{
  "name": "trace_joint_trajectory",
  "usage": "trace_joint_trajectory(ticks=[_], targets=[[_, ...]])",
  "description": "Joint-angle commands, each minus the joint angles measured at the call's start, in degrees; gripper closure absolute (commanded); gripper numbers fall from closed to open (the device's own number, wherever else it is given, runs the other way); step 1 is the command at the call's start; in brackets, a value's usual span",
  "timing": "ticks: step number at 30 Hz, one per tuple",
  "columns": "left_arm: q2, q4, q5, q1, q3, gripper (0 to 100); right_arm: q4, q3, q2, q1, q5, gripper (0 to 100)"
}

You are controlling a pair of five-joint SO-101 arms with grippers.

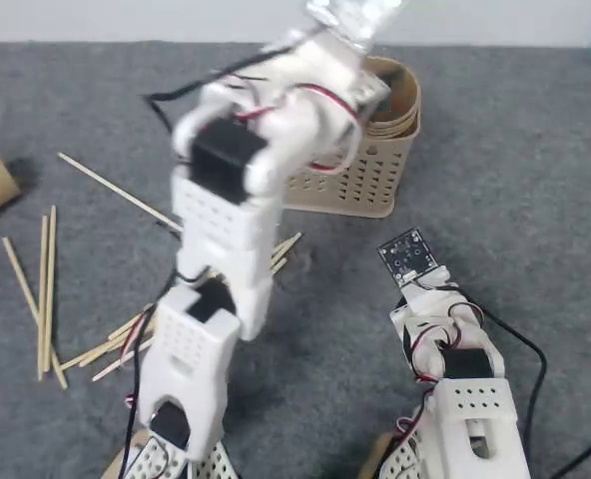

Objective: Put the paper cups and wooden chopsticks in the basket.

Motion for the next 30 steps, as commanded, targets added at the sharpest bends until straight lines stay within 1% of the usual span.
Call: trace_joint_trajectory(ticks=[1, 5, 10, 15, 19, 21, 24, 26, 30], targets=[[-7.0, 1.9, 5.3, -6.8, 1.5, 99, -1.4, -0.4, -1.3, 0.5, 0.8, 99.1], [-12.0, 1.9, 10.3, -16.4, 6.3, 98, -1.4, -0.4, -1.3, 0.5, 0.8, 99.1], [-19.1, 1.9, 13.1, -31.9, 17.7, 98, -1.4, -0.4, -1.3, 0.5, 0.8, 99.1], [-23.7, 1.7, 13.3, -49.6, 31.0, 98, -1.4, -0.4, -1.3, 0.4, 0.8, 99.1], [-24.0, 0.4, 13.1, -62.2, 39.9, 98, -1.4, -0.4, -1.3, 0.4, 0.8, 99.1], [-23.9, -4.4, 13.1, -68.0, 46.2, 98, -1.3, -0.4, -1.3, 0.3, 0.8, 99.1], [-23.9, -16.6, 13.1, -74.5, 56.8, 98, -1.1, -0.4, -1.3, 0.3, 0.8, 99.1], [-24.0, -23.3, 13.1, -77.0, 63.6, 98, -1.0, -0.4, -1.3, 0.3, 0.8, 99.1], [-24.0, -32.9, 13.0, -79.6, 74.2, 98, -1.1, 0.1, -1.5, 0.2, 0.8, 99.1]])
